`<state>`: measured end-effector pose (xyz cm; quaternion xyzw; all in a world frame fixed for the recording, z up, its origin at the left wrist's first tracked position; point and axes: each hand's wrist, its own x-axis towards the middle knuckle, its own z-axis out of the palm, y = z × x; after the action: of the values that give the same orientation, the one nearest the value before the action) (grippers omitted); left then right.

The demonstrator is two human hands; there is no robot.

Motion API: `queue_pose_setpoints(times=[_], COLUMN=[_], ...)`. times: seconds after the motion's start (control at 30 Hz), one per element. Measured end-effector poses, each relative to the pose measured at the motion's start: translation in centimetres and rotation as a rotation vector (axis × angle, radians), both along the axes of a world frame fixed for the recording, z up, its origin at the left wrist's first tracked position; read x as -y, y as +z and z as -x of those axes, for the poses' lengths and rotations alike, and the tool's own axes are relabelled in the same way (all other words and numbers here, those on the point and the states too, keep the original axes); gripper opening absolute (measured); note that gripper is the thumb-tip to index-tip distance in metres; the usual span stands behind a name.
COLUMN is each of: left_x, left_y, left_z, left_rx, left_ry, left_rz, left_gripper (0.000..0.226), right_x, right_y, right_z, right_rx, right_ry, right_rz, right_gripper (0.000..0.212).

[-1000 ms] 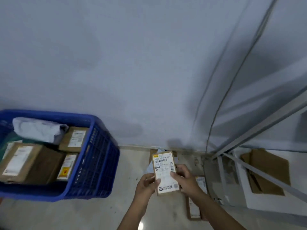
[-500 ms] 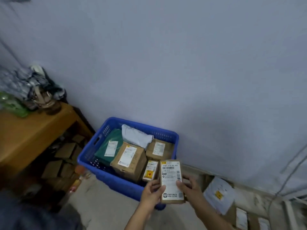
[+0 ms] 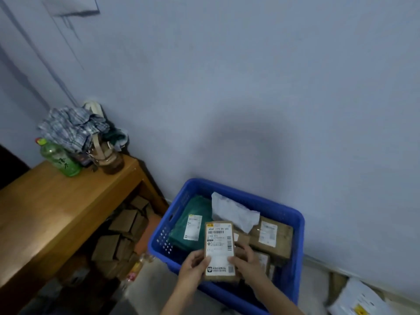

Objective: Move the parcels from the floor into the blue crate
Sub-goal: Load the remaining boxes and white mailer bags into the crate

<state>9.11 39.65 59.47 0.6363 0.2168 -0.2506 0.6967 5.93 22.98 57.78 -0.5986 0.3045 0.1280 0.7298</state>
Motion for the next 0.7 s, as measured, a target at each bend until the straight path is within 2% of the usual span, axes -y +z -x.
queue_pose_setpoints(times=[0.2, 0.33, 0.47, 0.7], left_x=[-4.2, -4.9, -5.8, -6.1], left_y=[-2.5, -3.9, -7.6, -18.9], left_z=[-12.0, -16.2, -19.9, -28.0], left_rx=[-0.101, -0.276, -0.401, -0.532], left_ry=[0.004, 0.068, 0.073, 0.043], left_rz=[-0.092, -0.137, -0.047, -0.020], left_gripper=[0.039, 0.023, 0.025, 0.024], right_x=[-5.0, -7.2, -8.7, -11.0], right_y=[-2.2, -4.3, -7.5, -17.9], right_z=[-12.4, -17.6, -21.3, -27.4], right_rx=[-0.027, -0.104, -0.190, -0.279], right_ry=[0.022, 0.013, -0.001, -0.120], right_rz=[-0.018, 0.069, 0.131, 0.168], right_gripper=[0.047, 0.048, 0.049, 0.054])
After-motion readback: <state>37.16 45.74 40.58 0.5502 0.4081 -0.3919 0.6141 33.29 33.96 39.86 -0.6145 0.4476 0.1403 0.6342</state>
